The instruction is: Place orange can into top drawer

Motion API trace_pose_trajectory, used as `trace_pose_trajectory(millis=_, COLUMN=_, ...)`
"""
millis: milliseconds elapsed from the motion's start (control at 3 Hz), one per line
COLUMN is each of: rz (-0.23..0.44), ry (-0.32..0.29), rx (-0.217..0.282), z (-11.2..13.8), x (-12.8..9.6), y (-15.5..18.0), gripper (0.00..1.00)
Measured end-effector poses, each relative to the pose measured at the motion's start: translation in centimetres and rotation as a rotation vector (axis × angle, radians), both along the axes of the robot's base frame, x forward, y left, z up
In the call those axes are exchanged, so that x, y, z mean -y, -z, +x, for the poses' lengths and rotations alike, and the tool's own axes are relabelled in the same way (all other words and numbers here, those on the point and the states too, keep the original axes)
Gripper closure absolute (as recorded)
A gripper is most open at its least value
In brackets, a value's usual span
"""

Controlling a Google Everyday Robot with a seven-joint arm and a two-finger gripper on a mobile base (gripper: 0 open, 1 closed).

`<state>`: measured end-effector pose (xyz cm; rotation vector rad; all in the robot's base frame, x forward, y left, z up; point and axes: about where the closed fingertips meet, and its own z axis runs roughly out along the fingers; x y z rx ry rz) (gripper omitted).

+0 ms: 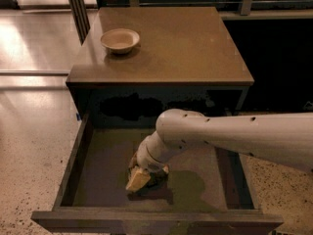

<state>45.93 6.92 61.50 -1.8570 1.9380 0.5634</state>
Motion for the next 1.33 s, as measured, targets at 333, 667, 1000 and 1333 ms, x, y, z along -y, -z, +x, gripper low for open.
trace_pose_trajectory(millis=333, rz=0.0, ry=0.0, rx=0.0, z=0.0, x=0.0, y=0.0, gripper=0.37)
trace_pose_trajectory(millis=667, rz=0.0, ry=0.0, rx=0.0, z=0.0, x=0.0, y=0.0, gripper=0.14)
trace_pose_trajectory(millis=1000, rz=0.0, ry=0.0, rx=0.0, z=-0.01, x=-0.01, y=0.0, gripper=0.0)
trace_pose_trajectory(millis=1333, rz=0.0, ry=0.0, rx=0.0, z=-0.01, x=-0.01, y=0.0, gripper=0.0)
